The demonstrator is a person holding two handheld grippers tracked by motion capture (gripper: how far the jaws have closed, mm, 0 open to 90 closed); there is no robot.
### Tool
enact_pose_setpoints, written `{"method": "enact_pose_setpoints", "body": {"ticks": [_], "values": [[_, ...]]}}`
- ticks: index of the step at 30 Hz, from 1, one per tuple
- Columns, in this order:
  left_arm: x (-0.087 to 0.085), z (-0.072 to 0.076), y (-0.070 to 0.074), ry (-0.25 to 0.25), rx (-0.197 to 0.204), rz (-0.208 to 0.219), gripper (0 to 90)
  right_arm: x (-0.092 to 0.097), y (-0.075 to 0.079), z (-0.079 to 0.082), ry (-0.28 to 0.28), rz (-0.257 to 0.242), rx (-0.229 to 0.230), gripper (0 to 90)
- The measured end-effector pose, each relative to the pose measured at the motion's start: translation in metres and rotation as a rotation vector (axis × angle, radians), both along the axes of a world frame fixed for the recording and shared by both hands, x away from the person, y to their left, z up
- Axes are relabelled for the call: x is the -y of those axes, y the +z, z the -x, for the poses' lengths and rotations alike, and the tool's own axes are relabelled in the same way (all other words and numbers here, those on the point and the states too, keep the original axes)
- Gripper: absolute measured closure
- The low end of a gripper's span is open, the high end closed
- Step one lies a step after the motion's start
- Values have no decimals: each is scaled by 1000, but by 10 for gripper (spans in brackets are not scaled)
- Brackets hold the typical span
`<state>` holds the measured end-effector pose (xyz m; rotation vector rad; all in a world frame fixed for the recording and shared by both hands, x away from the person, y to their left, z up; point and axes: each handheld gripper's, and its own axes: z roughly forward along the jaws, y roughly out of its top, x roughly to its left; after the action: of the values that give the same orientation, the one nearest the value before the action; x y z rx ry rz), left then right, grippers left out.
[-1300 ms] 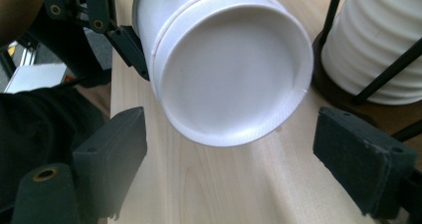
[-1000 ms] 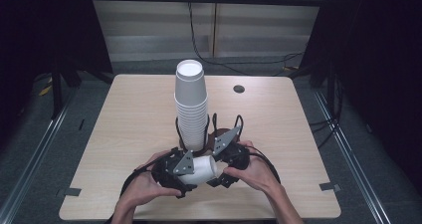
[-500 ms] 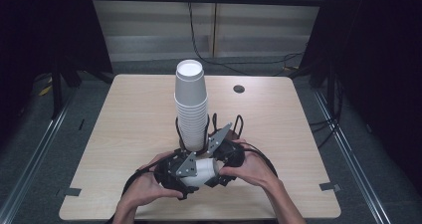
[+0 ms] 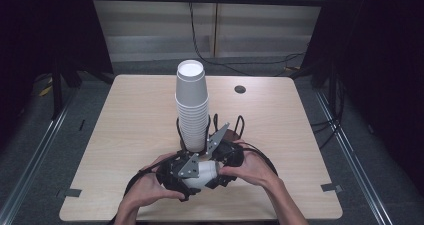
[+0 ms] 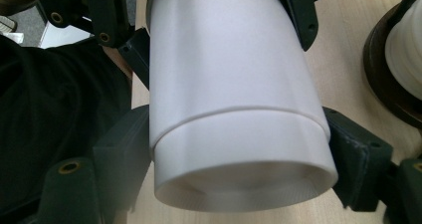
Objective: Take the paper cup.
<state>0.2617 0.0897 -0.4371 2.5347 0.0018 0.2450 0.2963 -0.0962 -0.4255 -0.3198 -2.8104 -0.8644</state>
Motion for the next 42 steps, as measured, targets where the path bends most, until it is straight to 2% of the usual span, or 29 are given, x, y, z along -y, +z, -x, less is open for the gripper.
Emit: {"method": "enact_pose_setpoints", "body": {"ticks": [2,3,5,10,12,15,19,22,23,24,26,28,29,35,42], "values": [[-1,-1,1,-6,1,-4,177,-1,0,-1,9,-1,4,222],[-1,0,0,2,-10,15,176,-1,0,-1,8,-4,1,225],[-1,-1,0,-1,-6,17,176,0,0,-2,11,-3,-1,228],[-2,-2,-1,0,-8,29,157,1,2,-2,-5,0,-6,231],[-3,-2,-2,-1,-12,51,151,1,2,-1,-7,-8,1,232],[-5,-3,-1,-9,-10,59,142,1,4,0,-13,-2,0,232],[-8,-4,1,2,-21,92,136,2,6,0,-14,-9,2,233],[-10,-3,0,3,-29,136,136,2,5,0,-10,-21,14,233],[-11,-3,0,3,-28,141,136,2,6,2,-16,-9,2,233],[-13,-4,2,-15,-21,125,136,2,5,2,-13,-14,10,234],[-13,-3,1,0,-36,174,135,3,6,3,-14,-10,5,234],[-16,-3,2,-7,-31,207,142,3,6,4,-21,-2,6,234],[-16,-3,3,-5,-34,214,142,4,5,4,-15,-14,11,234],[-18,-4,3,-7,-34,238,144,5,5,3,-18,-15,10,234],[-25,-4,7,-18,-47,311,157,6,2,4,-21,-25,11,233]]}}
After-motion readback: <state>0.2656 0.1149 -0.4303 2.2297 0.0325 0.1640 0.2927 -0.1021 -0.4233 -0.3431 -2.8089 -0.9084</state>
